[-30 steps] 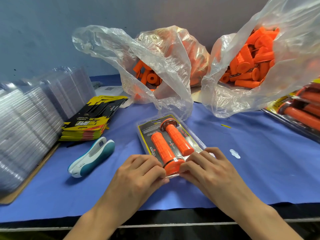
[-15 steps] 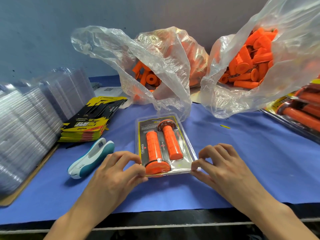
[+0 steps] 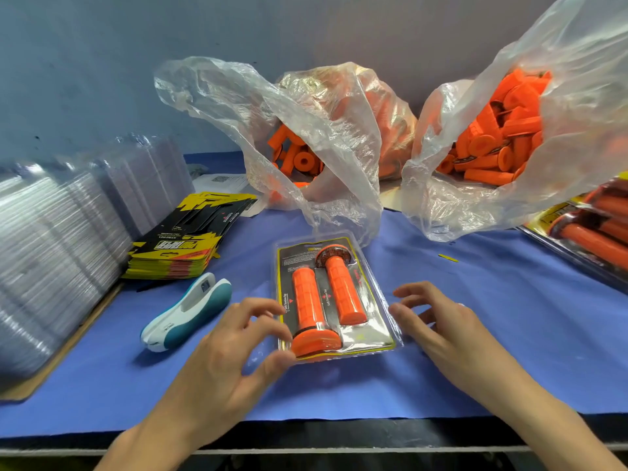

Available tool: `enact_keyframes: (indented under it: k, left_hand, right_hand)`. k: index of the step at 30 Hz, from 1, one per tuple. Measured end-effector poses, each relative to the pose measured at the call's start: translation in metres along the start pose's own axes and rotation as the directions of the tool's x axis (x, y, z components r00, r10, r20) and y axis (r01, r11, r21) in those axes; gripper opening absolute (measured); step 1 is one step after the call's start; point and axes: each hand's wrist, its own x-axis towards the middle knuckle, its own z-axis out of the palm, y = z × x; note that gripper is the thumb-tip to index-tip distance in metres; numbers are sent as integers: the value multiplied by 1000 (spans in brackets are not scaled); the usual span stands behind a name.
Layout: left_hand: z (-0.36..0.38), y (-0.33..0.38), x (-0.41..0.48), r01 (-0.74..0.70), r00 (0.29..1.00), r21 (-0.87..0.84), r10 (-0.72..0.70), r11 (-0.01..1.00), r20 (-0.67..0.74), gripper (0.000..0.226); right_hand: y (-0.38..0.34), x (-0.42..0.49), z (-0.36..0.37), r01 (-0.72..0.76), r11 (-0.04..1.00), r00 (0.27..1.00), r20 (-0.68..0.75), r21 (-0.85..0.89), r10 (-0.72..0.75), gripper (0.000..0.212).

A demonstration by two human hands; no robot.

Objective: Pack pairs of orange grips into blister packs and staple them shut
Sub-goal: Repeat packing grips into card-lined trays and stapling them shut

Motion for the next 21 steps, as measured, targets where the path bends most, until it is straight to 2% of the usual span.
enact_keyframes:
  k: [2, 4, 6, 8, 9, 11, 14, 16, 18, 21]
  left_hand:
    - [5, 1, 10, 144, 979, -116, -159, 983, -125, 21]
    - [12, -4, 25, 378, 893, -234, -420, 896, -162, 17]
    - [18, -12, 45, 600, 763, -317, -644, 735, -50, 27]
    - [23, -22, 64, 712, 659, -389, -747, 585, 84, 37]
    - [24, -26, 73, 730, 638, -424, -757, 536, 142, 34]
    - [25, -28, 88, 731, 626, -503, -746, 461, 227, 34]
    - [24, -28, 98, 671, 650, -598, -736, 438, 190, 27]
    - [19, -25, 98, 587, 717, -644, -684, 490, 133, 24]
    - [10, -18, 95, 497, 789, -639, -612, 587, 52, 25]
    - [2, -6, 87, 418, 834, -602, -549, 681, -42, 28]
  right_hand:
    - [-4, 10, 6, -128, 989, 991, 42, 73, 126, 37]
    - [-6, 18, 13, -193, 980, 976, 110, 43, 188, 34]
    - [-9, 25, 18, -217, 976, 969, 126, 35, 211, 21]
    - [-13, 31, 19, -242, 967, 961, 159, 85, 227, 23]
    - [-14, 32, 20, -254, 962, 956, 176, 100, 234, 27]
    - [-16, 32, 20, -254, 958, 955, 189, 131, 228, 27]
    - [-16, 28, 17, -245, 936, 966, 145, 254, 214, 15]
    - [-15, 27, 11, -198, 941, 980, 74, 274, 185, 13]
    - [-14, 26, 6, -146, 947, 989, 21, 288, 146, 12]
    - [-13, 21, 2, -67, 954, 996, -37, 293, 82, 12]
